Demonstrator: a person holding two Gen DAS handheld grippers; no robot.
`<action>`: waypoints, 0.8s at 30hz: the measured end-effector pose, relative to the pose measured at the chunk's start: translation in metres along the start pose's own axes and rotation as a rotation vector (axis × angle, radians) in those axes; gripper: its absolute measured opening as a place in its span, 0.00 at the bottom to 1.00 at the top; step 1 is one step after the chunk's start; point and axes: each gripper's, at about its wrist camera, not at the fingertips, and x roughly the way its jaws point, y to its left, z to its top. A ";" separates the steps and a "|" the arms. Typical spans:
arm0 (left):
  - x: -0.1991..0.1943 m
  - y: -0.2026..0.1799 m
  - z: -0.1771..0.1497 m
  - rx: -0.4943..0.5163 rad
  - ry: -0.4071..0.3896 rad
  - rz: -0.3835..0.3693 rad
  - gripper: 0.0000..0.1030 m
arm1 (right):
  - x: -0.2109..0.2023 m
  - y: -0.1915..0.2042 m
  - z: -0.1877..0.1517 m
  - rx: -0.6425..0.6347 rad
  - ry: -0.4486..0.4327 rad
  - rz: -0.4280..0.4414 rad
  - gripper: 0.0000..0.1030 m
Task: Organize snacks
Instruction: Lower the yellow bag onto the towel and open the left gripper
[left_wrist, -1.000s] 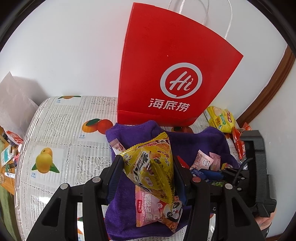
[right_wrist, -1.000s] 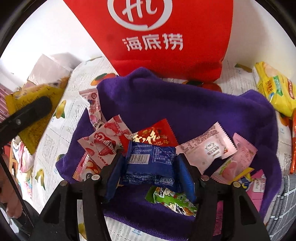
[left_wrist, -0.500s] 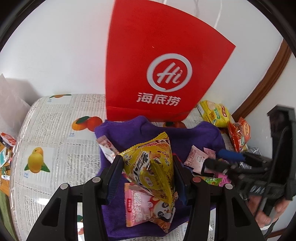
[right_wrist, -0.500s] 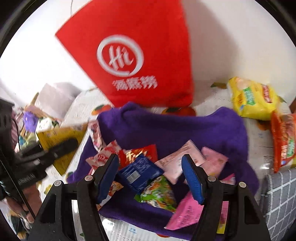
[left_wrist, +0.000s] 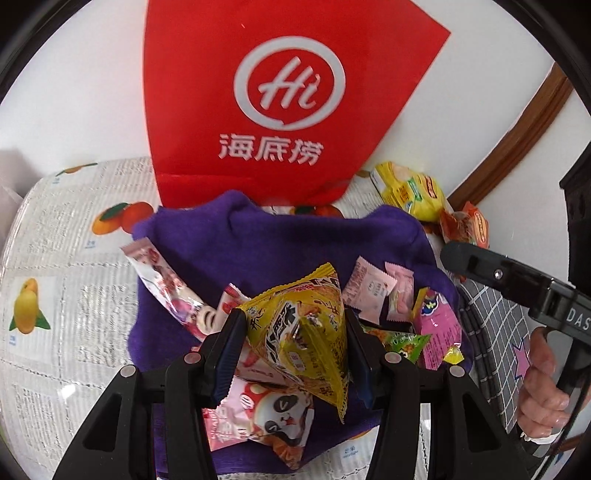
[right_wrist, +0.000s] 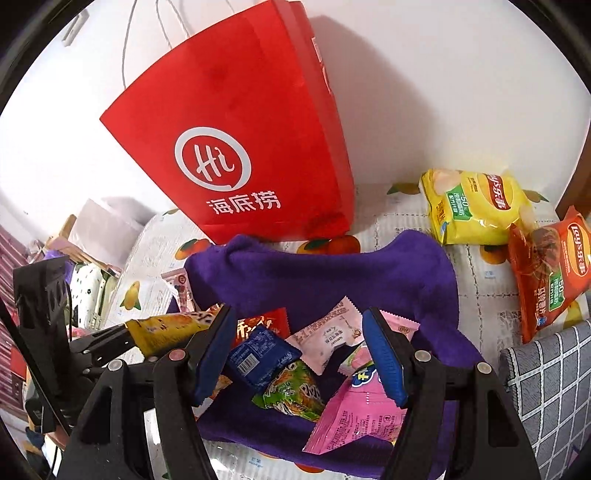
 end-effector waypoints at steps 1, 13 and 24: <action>0.001 -0.001 -0.001 0.001 0.004 0.002 0.49 | 0.000 0.001 0.000 -0.005 0.000 -0.004 0.68; 0.015 -0.004 -0.004 0.004 0.046 0.022 0.49 | 0.001 0.006 -0.002 -0.038 -0.002 -0.038 0.68; 0.016 -0.004 -0.001 0.011 0.073 0.055 0.57 | -0.002 0.005 -0.001 -0.042 -0.007 -0.046 0.68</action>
